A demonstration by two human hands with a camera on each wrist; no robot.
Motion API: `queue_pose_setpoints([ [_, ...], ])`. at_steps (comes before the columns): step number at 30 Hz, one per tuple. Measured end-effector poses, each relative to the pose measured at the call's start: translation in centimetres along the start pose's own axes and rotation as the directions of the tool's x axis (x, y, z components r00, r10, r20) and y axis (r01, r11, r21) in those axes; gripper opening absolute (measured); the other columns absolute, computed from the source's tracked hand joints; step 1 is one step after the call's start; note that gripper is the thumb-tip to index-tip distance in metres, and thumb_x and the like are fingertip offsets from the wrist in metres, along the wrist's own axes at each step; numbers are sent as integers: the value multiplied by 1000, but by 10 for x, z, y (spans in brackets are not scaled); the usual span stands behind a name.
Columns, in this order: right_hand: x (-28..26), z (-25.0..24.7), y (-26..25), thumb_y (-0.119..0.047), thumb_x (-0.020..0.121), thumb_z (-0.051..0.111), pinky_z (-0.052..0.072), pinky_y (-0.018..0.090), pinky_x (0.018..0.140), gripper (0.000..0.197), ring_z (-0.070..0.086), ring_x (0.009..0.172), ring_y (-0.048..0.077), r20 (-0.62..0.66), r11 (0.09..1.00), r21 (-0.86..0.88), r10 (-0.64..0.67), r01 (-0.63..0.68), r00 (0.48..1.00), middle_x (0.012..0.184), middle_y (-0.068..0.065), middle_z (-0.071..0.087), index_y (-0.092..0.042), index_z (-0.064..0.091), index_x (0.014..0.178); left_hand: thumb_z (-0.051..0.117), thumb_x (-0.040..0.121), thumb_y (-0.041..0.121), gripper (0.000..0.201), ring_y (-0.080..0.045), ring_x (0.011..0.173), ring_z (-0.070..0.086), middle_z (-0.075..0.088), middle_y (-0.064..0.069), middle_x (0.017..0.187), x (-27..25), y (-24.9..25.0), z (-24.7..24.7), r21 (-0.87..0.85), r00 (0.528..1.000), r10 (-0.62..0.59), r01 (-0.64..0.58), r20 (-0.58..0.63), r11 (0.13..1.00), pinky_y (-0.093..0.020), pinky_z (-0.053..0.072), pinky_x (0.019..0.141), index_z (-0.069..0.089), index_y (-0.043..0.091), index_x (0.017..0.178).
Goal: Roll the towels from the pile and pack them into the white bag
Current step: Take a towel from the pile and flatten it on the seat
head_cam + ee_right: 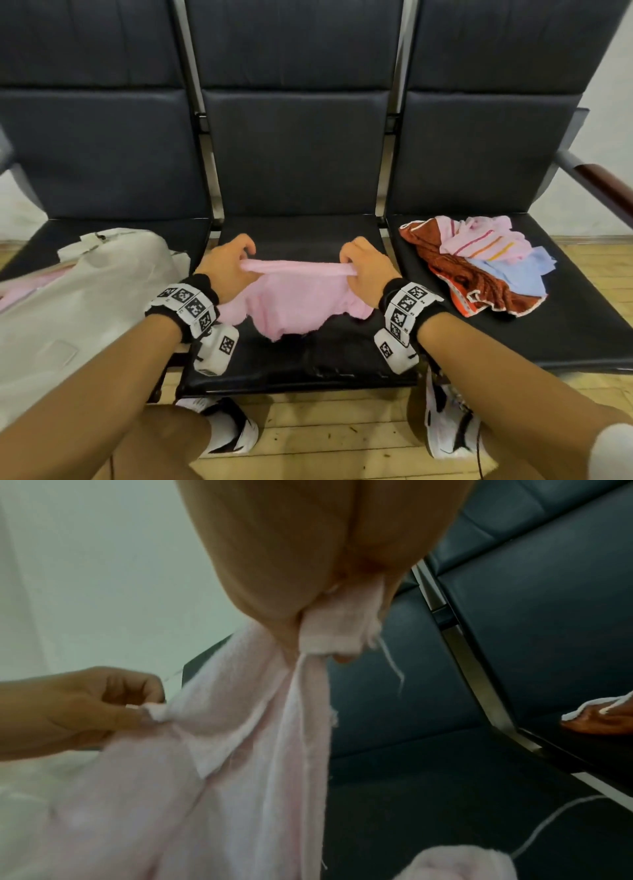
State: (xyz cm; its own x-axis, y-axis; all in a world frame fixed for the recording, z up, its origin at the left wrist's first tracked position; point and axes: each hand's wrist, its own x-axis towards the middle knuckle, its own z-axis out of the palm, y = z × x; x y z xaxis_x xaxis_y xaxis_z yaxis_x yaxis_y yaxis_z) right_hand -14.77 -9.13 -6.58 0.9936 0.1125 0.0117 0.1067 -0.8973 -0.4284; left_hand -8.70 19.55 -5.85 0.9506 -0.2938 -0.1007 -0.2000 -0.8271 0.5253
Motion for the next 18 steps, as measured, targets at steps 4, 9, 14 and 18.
queue_pose_setpoints([
  [4, 8, -6, -2, -6, 89, 56, 46, 29, 76, 17, 57, 84, 19, -94, 992, 111, -47, 58, 994, 95, -3, 60, -19, 62, 98, 71, 87, 25, 12, -21, 79, 63, 64, 3, 81, 0, -13, -15, -27, 993, -9, 6, -116, 1000, -34, 50, 70, 60, 24, 83],
  [9, 12, -14, -6, -25, 96, 58, 47, 22, 68, 11, 61, 76, 7, -134, 949, 305, -39, 78, 990, 82, -7, 67, -28, 65, 88, 61, 95, 20, 10, -18, 83, 66, 71, 3, 85, 0, -28, -21, -168, 994, -26, 8, -105, 986, -41, 55, 80, 62, 28, 88],
  [14, 13, -27, -23, -24, 101, 50, 43, 21, 67, 20, 56, 73, 7, -136, 904, 423, -8, 66, 991, 79, -9, 61, -29, 60, 83, 46, 100, 17, 17, -24, 84, 62, 65, -3, 91, 3, -17, -19, -241, 989, -67, 33, -134, 970, -42, 54, 77, 57, 28, 94],
  [18, 13, -36, -38, -15, 92, 63, 49, 18, 67, 11, 63, 81, 10, -161, 853, 517, 11, 75, 987, 87, -5, 65, -25, 59, 91, 63, 94, 25, 19, -20, 98, 61, 63, 2, 103, 4, 1, -12, -297, 993, -103, 84, -49, 951, -30, 46, 79, 56, 26, 112],
])
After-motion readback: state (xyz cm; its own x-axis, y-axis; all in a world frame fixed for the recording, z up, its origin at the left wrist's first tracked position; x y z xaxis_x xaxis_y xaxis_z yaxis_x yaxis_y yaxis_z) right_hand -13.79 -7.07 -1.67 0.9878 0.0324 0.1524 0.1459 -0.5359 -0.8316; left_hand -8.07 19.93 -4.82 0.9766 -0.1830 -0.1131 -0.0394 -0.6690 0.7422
